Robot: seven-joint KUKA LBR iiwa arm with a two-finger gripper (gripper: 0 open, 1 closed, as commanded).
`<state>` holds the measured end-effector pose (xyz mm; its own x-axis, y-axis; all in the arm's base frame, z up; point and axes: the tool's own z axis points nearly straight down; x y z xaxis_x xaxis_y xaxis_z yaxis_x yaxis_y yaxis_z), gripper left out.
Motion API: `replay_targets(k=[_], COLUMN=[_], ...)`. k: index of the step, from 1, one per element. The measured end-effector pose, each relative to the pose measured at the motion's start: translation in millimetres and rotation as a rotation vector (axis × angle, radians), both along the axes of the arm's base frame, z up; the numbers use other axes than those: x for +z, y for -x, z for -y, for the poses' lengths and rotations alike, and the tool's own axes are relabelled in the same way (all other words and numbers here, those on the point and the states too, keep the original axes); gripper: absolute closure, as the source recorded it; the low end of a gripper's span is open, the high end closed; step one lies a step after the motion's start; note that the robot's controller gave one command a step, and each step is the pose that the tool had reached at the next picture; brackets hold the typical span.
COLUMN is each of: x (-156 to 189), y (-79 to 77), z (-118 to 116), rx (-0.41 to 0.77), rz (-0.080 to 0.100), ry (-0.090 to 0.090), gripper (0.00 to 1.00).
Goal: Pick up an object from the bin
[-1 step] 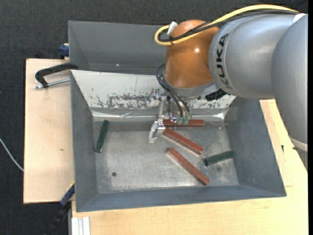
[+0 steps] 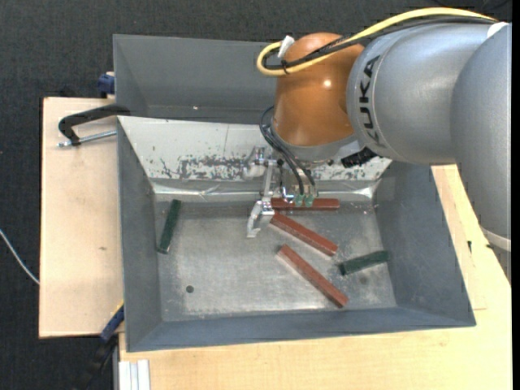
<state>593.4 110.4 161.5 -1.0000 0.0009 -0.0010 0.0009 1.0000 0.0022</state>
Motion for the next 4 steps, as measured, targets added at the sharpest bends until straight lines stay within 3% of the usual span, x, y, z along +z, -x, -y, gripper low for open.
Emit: replay_targets(k=[1,2,3,4], x=[-23.4,-18.1,-33.2,-70.5], y=[5.4,2.7,19.6,15.3], z=[18.9,54.5,74.2,108.7], rx=[0.067,0.069,0.158,0.298], rz=[0.003,0.000,0.007,0.005], ry=[0.000,0.001,0.002,0.001], gripper=[0.00,0.00,0.00,1.00])
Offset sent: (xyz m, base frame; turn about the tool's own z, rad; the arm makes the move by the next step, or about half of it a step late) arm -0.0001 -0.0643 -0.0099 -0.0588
